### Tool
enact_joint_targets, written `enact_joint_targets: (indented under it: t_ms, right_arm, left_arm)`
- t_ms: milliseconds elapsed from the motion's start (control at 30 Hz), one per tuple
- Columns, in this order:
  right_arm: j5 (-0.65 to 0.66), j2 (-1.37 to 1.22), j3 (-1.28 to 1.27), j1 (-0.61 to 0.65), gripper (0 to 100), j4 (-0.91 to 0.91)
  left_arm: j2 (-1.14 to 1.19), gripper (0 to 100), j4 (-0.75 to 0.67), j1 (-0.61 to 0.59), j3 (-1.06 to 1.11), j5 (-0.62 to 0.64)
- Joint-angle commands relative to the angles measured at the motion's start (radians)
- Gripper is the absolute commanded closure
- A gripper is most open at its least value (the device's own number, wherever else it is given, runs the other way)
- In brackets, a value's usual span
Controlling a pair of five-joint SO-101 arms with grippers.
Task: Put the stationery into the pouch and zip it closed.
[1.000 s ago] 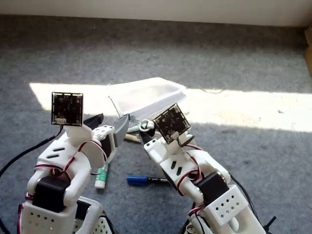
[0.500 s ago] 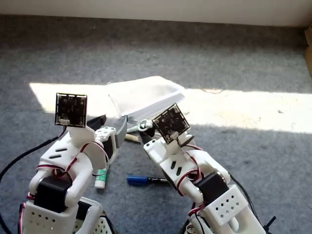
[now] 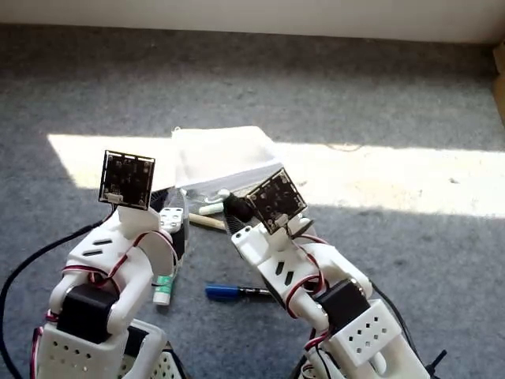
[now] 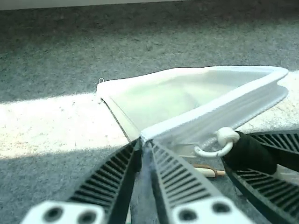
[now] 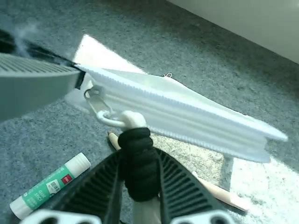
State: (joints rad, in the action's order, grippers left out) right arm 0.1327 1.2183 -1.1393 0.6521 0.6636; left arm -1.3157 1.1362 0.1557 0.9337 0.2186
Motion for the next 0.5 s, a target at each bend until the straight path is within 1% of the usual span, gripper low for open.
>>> enact_joint_targets:
  t_ms: [0, 67, 167, 367, 467]
  right_arm:
    - [0.006, 0.021, 0.012, -0.045, 99.3, -0.022]
    - [0.003, 0.021, 0.018, -0.084, 99.3, -0.022]
    - [0.002, 0.021, 0.019, -0.128, 99.3, -0.022]
    - [0.002, 0.021, 0.019, -0.16, 99.3, -0.022]
    - [0.002, 0.021, 0.019, -0.22, 99.3, -0.022]
  left_arm:
    - [-0.013, 99, -0.002, 0.005, -0.004, -0.008]
    - [-0.013, 99, -0.002, -0.007, -0.004, -0.008]
    - [-0.013, 99, -0.002, -0.062, -0.007, -0.006]
    - [-0.015, 99, -0.002, -0.153, -0.01, -0.006]
    - [-0.015, 99, -0.002, -0.18, -0.01, -0.006]
